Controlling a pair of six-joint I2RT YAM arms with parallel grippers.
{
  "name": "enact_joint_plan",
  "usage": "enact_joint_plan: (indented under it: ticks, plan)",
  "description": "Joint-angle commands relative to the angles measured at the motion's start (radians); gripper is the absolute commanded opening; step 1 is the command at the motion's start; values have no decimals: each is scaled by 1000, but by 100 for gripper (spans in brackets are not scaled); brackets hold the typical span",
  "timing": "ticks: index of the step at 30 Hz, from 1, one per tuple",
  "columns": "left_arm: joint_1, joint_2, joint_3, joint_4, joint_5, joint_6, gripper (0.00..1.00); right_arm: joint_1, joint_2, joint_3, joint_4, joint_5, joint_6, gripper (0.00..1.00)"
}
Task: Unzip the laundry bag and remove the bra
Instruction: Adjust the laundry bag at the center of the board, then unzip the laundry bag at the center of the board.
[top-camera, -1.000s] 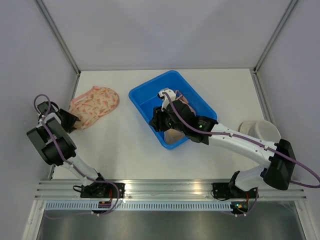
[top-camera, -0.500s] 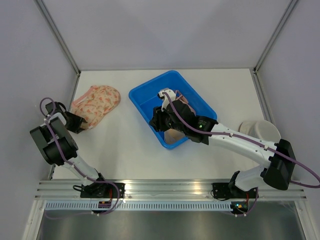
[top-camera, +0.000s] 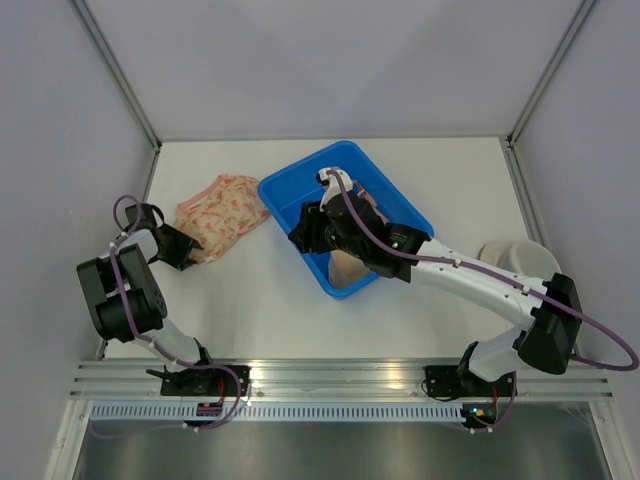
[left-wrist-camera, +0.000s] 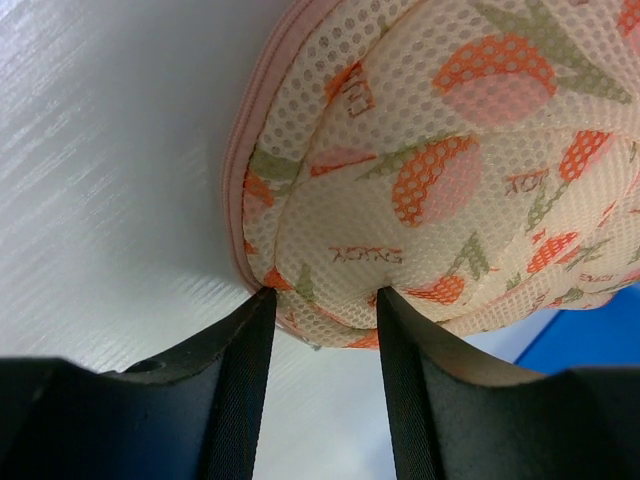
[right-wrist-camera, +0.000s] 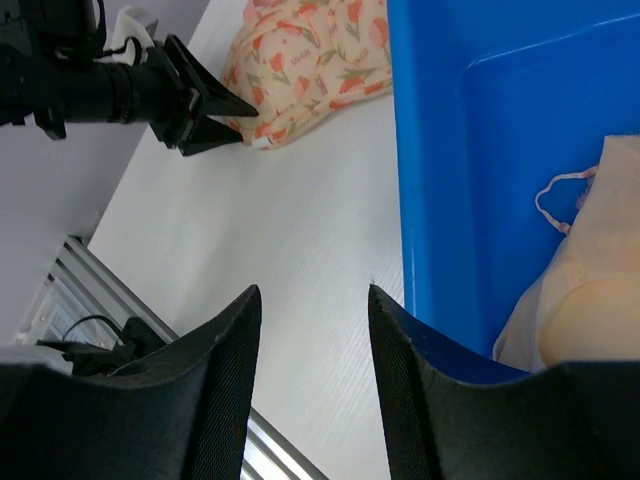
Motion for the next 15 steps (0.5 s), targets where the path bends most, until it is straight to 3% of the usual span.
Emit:
enact_joint_plan:
  ticks: [1, 5, 15]
  plan:
    - [-7, -2, -56, -82, -49, -26, 52, -5, 18, 74, -12, 45, 97, 53]
    - [-8, 1, -53, -86, -38, -37, 53, -5, 11, 73, 11, 38, 124, 55]
    - [-4, -74, 2, -142, -177, 22, 66, -3, 40, 77, 30, -1, 151, 55]
